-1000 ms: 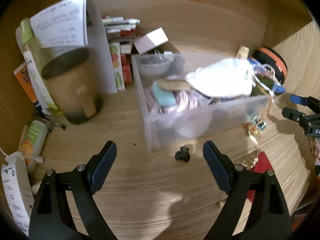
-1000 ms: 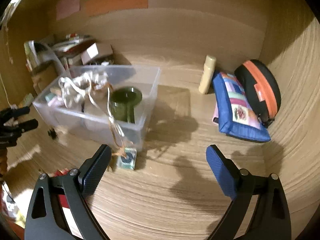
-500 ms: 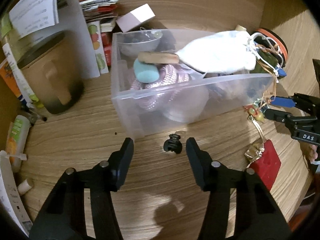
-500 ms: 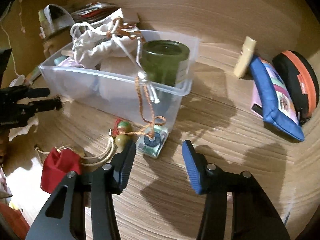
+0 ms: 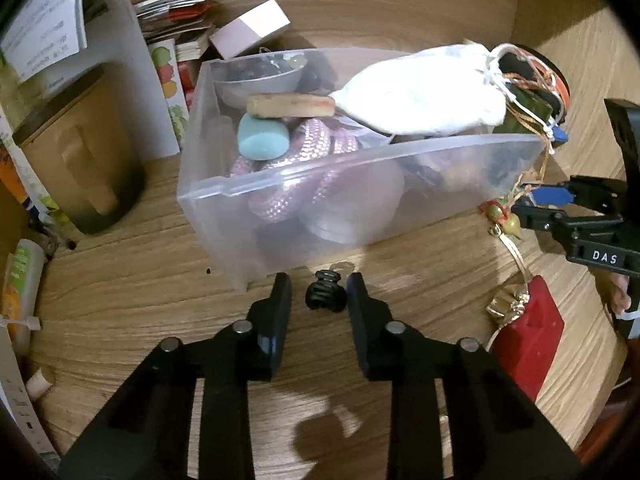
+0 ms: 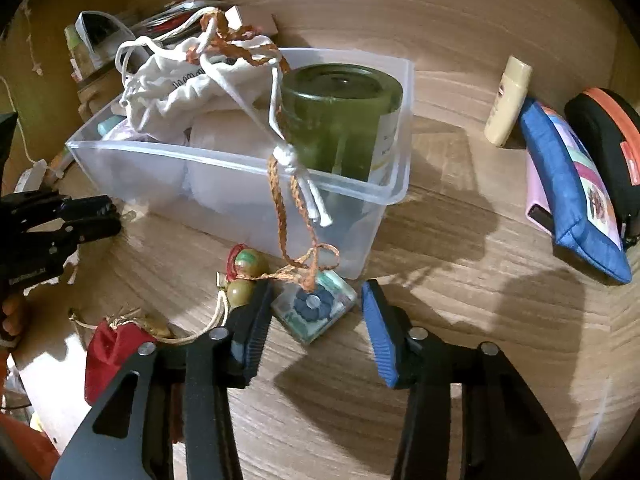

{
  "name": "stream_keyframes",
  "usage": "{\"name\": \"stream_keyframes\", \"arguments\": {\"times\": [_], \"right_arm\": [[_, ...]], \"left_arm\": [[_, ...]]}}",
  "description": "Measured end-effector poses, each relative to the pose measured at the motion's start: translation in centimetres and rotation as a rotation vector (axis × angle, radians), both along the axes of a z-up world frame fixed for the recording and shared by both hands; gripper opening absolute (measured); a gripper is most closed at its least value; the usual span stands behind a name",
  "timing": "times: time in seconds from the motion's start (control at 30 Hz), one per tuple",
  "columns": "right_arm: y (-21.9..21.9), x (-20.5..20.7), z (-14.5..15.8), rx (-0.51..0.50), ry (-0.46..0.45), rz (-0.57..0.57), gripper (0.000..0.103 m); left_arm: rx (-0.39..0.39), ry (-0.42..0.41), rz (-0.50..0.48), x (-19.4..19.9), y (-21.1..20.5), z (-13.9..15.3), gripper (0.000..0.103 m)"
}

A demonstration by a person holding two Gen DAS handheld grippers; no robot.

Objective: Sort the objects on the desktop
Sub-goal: 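Grasp the green flower-print card with the right gripper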

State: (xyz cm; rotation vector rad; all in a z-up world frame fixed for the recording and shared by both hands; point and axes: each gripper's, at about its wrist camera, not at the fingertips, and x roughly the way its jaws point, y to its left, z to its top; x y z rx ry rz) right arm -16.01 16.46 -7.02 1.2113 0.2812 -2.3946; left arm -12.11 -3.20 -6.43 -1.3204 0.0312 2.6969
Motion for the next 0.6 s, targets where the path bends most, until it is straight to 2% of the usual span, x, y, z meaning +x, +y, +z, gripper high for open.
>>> {"name": "stream_keyframes", "arguments": {"times": [0.07,0.37,0.6], "right_arm": [[0.1,0.0,0.0,-0.002,0.003,0.002,0.038],[0.9,1.0,0.7,0.002,0.023,-0.012,0.038],[2.2,2.2,2.8,-0.041,0.069,-0.042,0.038]], "left_arm": [[0.009,0.0,0.002,0.0,-0.3,0.1,0.02],[-0.001,0.005,-0.008,0.8,-0.7,0.5,0.02],[0.073,0.039,-0.019,1.9,-1.7,2.7,0.02]]}}
